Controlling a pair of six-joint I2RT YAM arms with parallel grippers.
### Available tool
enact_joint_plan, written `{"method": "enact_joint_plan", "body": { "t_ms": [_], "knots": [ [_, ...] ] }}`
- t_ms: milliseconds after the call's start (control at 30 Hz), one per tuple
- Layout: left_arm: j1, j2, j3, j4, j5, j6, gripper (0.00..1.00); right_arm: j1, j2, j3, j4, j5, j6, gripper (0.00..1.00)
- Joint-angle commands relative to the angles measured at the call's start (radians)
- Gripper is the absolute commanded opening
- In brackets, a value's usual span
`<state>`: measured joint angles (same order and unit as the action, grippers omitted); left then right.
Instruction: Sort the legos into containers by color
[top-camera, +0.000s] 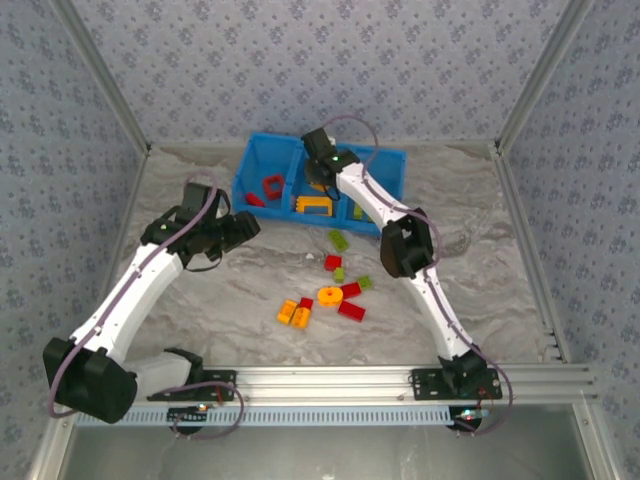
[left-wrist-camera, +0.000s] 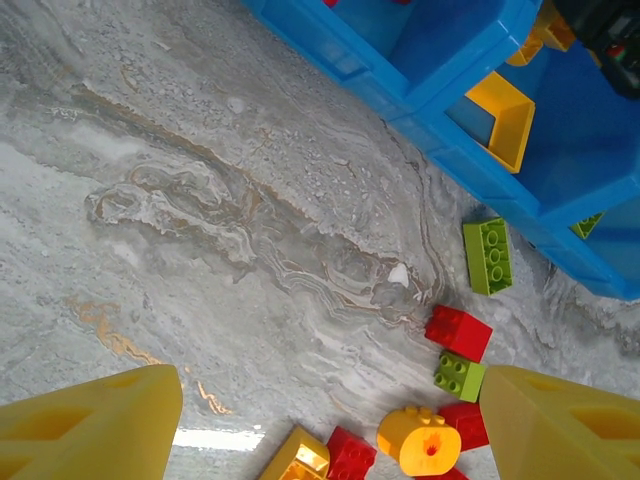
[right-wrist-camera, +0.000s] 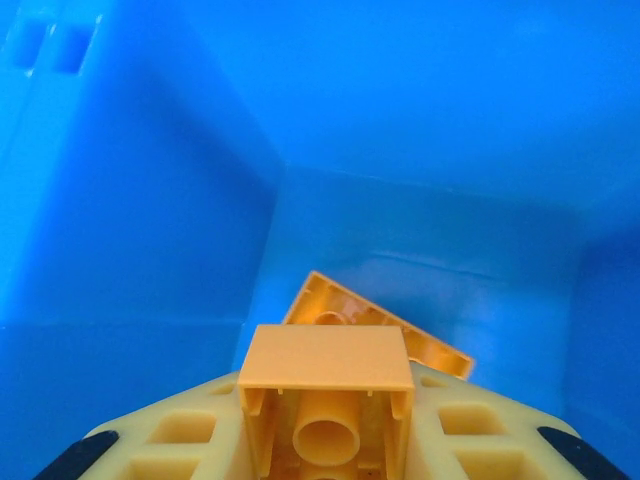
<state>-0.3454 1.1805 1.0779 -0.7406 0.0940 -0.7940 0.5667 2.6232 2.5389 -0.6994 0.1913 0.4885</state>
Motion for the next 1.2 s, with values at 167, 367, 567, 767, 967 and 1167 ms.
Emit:
{"method": "enact_joint_plan", "body": {
  "t_ms": [167,367,567,767,967,1167],
  "knots": [
    [0.019,-0.016,0.025,-0.03,0.016,0.021,0.79,0.028,0.067,0.075,-0.055,-0.011,-0.009,0.34],
    [0.028,-0.01,0.03,-0.023,0.015,0.022,0.79,0.026,0.061,0.065,-0.118,0.004,0.022,0.52],
    [0.029,0.002,0.041,-0.021,0.016,0.035,0.79,0.021,-0.03,0.065,-0.107,-0.002,-0.015,0.62],
    [0.029,0.021,0.037,-0.046,0.038,0.081,0.78,0.043,-0.246,-0.058,-0.02,0.028,-0.067,0.62],
    [0.02,0.014,0.011,-0.045,0.052,0.107,0.77,0.059,-0.515,-0.319,0.027,0.047,-0.087,0.62],
    [-0.007,0.02,-0.008,-0.02,0.067,0.121,0.77,0.076,-0.889,-0.847,0.083,0.027,-0.084,0.66]
  ]
}}
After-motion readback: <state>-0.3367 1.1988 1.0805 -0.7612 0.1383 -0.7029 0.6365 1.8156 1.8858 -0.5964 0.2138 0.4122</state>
